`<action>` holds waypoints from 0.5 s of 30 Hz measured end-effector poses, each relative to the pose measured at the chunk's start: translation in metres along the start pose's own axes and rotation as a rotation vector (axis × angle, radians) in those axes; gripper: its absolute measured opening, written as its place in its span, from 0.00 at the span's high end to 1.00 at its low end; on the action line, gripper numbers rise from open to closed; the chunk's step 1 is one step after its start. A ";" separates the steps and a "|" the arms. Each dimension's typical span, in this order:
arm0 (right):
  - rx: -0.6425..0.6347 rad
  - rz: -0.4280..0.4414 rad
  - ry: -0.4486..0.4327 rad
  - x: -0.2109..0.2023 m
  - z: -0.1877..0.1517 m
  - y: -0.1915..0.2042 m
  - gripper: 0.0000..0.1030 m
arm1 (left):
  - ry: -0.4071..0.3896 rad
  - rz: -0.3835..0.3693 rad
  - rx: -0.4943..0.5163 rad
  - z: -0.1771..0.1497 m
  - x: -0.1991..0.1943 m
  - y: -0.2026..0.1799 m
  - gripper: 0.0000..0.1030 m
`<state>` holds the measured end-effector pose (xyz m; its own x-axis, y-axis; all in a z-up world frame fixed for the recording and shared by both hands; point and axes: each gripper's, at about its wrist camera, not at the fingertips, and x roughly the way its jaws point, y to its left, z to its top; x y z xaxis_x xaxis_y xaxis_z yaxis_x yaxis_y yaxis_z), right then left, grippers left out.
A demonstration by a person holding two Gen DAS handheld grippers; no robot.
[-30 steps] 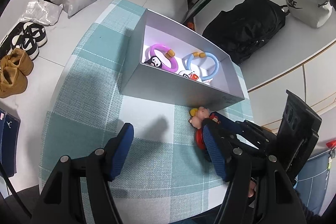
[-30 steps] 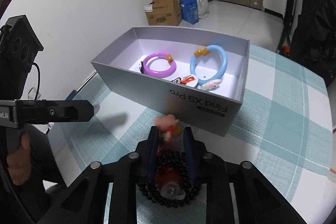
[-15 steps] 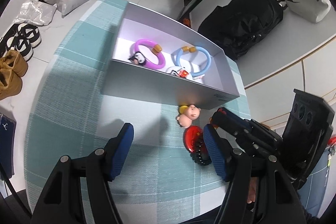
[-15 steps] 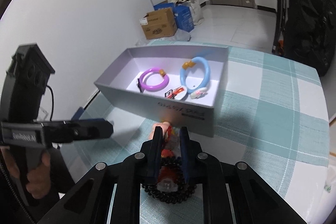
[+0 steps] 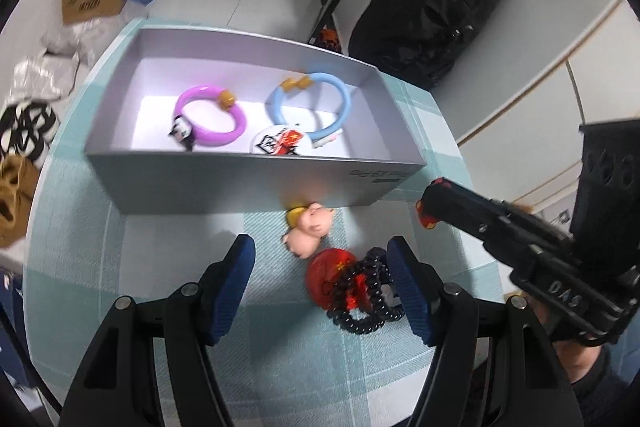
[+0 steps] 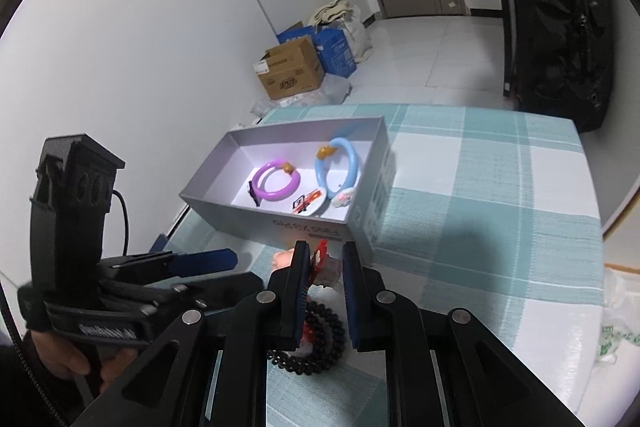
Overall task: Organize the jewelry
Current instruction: 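Grasp the black bead bracelet with the right gripper while the left gripper grasps the pink figurine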
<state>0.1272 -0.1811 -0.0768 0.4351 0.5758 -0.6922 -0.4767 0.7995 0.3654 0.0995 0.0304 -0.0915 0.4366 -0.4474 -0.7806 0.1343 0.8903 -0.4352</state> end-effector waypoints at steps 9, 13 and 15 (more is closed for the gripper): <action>0.016 0.005 -0.020 -0.013 0.000 -0.009 0.85 | 0.039 0.072 0.015 -0.002 0.018 -0.001 0.58; 0.025 0.007 -0.023 -0.015 -0.001 -0.016 0.85 | 0.038 0.081 0.025 0.000 0.022 -0.004 0.62; 0.032 0.008 -0.023 -0.017 -0.002 -0.019 0.85 | 0.040 0.086 0.024 0.001 0.024 -0.005 0.68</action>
<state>0.1275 -0.2061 -0.0731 0.4490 0.5854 -0.6751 -0.4556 0.7999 0.3906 0.1103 0.0150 -0.1076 0.4117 -0.3714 -0.8322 0.1193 0.9273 -0.3548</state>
